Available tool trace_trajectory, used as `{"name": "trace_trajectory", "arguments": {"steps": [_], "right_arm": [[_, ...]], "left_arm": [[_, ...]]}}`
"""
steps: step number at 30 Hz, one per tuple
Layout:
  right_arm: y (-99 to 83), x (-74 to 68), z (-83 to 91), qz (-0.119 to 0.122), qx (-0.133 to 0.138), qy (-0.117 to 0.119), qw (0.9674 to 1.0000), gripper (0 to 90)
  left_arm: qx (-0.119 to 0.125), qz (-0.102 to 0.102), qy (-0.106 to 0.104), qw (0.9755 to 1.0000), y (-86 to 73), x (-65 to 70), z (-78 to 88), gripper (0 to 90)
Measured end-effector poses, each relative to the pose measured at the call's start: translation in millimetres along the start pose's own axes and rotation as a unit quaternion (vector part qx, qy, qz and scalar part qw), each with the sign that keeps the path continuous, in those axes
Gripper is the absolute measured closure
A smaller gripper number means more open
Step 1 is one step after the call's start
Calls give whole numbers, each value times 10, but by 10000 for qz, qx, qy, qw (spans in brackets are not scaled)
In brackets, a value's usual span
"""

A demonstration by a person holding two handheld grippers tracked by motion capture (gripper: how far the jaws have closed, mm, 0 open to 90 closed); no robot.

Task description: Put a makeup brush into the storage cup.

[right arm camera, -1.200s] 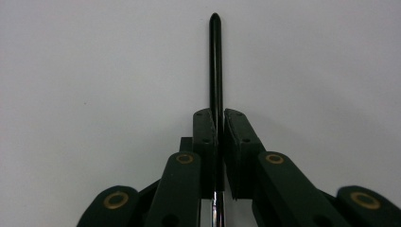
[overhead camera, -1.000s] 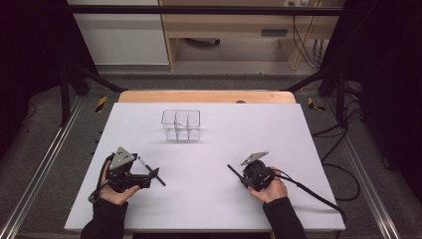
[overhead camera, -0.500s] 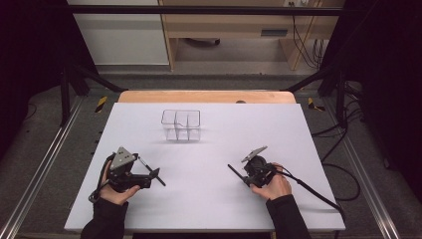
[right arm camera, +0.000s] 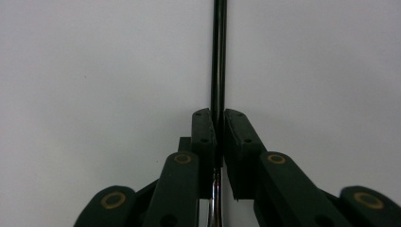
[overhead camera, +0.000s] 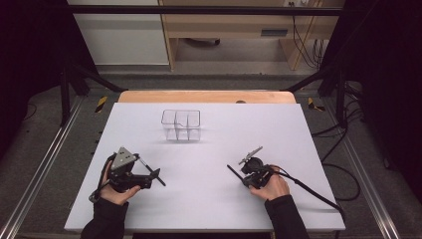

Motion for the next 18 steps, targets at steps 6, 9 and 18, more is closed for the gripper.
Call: {"name": "trace_trajectory", "arguments": {"steps": [6,9,18], "right_arm": [[4,5,0,4,-13,21,10000,843],[4,8,1,6,-9,19,10000,844],[28,20,105,-60,216,135,9997,844]], "left_arm": [[-17,-19,-7,10000,0,3,-2,60],[-23,-28,-10,10000,0,4,-4,60],[1,-39,-21,10000,11,18,1,61]]}}
Point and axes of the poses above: each handheld gripper's, and its own axes: z roughly backward along the jaws, y roughly out of its top, x roughly to its right, the point moved 5 cm from there along -z, roughly forward along the jaws, and after that the axes turned 4 degrees about -y, right-handed, at the moved point
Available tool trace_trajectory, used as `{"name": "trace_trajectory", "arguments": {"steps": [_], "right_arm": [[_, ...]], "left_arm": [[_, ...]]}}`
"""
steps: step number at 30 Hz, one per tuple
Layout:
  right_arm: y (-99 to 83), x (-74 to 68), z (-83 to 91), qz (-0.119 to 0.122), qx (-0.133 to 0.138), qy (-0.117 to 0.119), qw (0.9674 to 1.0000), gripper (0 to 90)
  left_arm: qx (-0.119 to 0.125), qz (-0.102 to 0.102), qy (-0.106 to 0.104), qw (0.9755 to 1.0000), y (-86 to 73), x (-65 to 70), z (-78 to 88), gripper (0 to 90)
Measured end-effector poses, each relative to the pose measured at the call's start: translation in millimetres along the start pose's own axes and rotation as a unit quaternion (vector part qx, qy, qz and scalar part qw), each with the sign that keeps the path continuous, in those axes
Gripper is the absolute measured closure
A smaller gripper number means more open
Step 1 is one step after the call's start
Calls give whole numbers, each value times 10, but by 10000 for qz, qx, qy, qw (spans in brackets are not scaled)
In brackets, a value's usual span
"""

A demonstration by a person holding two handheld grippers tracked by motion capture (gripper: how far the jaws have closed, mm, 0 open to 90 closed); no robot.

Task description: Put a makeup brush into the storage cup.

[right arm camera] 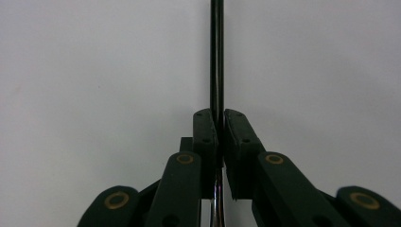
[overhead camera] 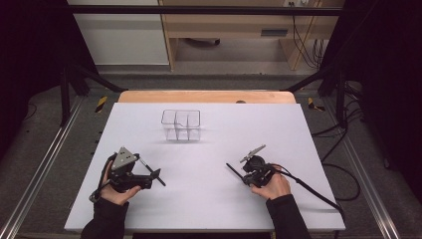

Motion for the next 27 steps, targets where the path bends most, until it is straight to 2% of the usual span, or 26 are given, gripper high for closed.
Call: {"name": "trace_trajectory", "arguments": {"steps": [8,14,18,20,27], "right_arm": [[95,12,233,107,409,169,9990,844],[238,-6,446,204,806,309,9961,844],[300,-10,491,209,900,342,9951,844],[381,-40,526,276,945,397,9944,845],[499,-100,580,482,985,428,9931,844]], "left_arm": [[-2,-78,-41,10000,26,43,2,61],[23,-137,-70,9999,51,76,9,61],[33,-175,-83,9998,66,93,13,61],[32,-202,-92,9997,74,102,15,61],[41,-275,-125,9995,104,143,19,61]]}}
Point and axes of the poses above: each handheld gripper's, and its own axes: z roughly backward along the jaws, y roughly out of its top, x roughly to its right, the point moved 5 cm from there along -z, roughly forward along the jaws, and after that the axes turned 4 degrees about -y, right-handed, at the moved point
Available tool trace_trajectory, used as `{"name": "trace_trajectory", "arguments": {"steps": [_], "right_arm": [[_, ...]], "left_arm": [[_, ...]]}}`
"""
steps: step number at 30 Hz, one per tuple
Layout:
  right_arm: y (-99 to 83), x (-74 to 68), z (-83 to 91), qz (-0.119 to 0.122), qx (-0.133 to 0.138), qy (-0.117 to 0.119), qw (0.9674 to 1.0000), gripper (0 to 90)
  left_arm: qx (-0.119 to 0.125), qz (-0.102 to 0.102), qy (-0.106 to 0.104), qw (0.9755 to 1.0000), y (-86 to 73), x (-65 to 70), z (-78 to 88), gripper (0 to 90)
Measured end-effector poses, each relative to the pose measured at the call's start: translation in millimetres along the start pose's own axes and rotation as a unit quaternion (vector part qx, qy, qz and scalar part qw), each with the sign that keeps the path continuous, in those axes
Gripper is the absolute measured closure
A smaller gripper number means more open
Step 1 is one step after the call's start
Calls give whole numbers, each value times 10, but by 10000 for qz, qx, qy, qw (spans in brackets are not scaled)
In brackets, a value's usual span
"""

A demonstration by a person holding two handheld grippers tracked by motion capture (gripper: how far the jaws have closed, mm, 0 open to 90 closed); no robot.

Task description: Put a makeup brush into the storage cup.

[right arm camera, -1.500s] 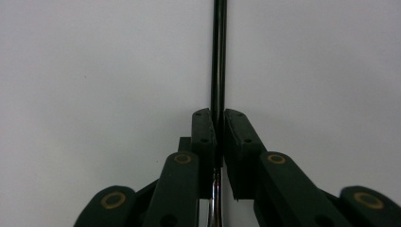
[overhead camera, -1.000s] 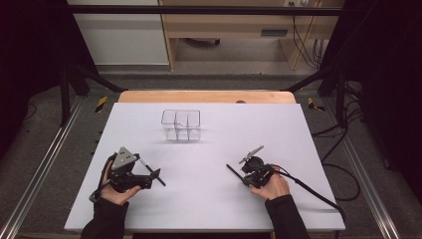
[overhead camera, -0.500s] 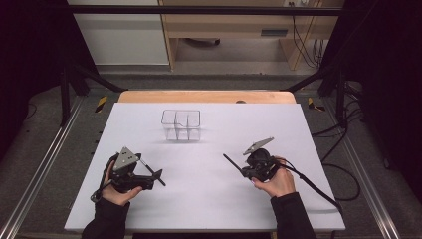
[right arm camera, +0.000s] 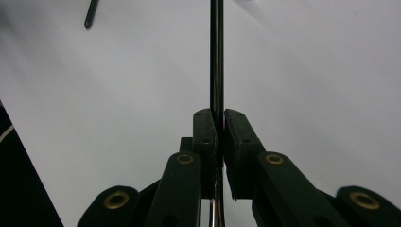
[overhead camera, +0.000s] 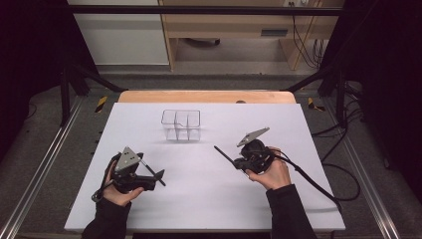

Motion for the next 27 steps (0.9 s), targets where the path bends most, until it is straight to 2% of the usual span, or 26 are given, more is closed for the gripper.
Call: {"name": "trace_trajectory", "arguments": {"steps": [8,16,20,27], "right_arm": [[106,-46,31,149,2,165,9998,845],[209,-121,18,365,-59,387,9986,845],[237,-142,17,436,-97,387,9983,845],[288,-177,22,535,-112,447,9975,845]], "left_arm": [[-22,-108,-29,9999,35,34,-22,60],[-55,-372,-75,9993,119,118,-57,60],[-83,-433,-92,9990,136,145,-74,59],[-124,-693,-133,9974,254,200,-102,58]]}}
Point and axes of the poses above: each handheld gripper's, and its own axes: z roughly backward along the jaws, y roughly out of its top, x roughly to its right, the point moved 5 cm from there along -z, roughly forward along the jaws, and after that the axes turned 4 degrees about -y, right-handed, at the moved point
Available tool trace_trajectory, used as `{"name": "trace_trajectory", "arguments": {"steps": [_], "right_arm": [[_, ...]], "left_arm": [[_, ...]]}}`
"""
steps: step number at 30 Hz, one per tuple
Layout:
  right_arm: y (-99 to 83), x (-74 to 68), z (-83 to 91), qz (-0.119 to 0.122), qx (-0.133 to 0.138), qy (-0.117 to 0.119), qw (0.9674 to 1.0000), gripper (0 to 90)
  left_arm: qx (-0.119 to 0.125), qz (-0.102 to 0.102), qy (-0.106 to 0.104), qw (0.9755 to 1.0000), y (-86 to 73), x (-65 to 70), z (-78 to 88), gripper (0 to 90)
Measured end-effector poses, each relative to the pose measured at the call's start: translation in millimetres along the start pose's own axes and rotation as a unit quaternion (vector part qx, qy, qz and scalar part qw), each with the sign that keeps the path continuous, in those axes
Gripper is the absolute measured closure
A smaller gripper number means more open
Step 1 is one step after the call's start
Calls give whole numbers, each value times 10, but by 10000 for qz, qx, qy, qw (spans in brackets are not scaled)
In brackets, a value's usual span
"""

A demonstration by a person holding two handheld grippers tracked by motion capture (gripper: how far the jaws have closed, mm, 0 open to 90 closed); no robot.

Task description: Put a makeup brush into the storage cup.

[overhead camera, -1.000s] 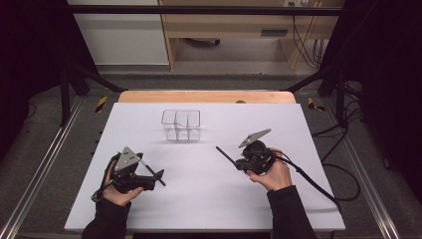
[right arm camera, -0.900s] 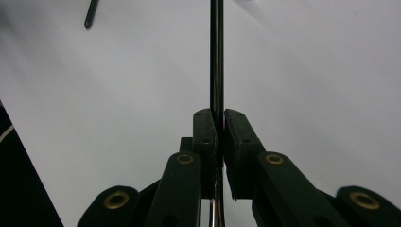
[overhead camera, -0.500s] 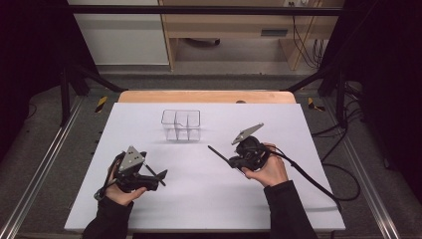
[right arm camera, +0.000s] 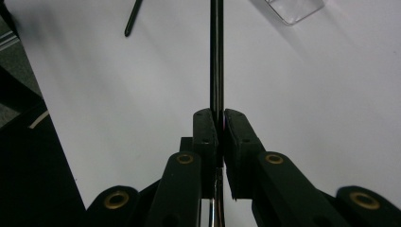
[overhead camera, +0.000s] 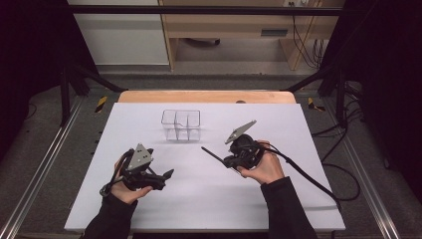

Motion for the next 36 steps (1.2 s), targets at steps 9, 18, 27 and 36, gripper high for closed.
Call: {"name": "trace_trajectory", "arguments": {"steps": [9,18,27,36], "right_arm": [[47,-51,6,82,-43,148,9998,845],[55,-96,7,180,-89,304,9993,845],[80,-154,-29,262,-135,434,9986,845],[83,-206,-75,343,-228,569,9975,845]], "left_arm": [[-115,-394,-4,9992,159,50,0,56],[-281,-781,-39,9965,249,153,-71,51],[-337,-1048,-65,9939,292,231,-112,49],[-351,-1315,-153,9906,292,310,-134,48]]}}
Point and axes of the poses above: each handheld gripper's, and its own axes: z roughly backward along the jaws, y roughly out of its top, x roughly to its right, the point moved 5 cm from there along -z, roughly forward along the jaws, and after that the axes turned 4 degrees about -y, right-handed, at the moved point
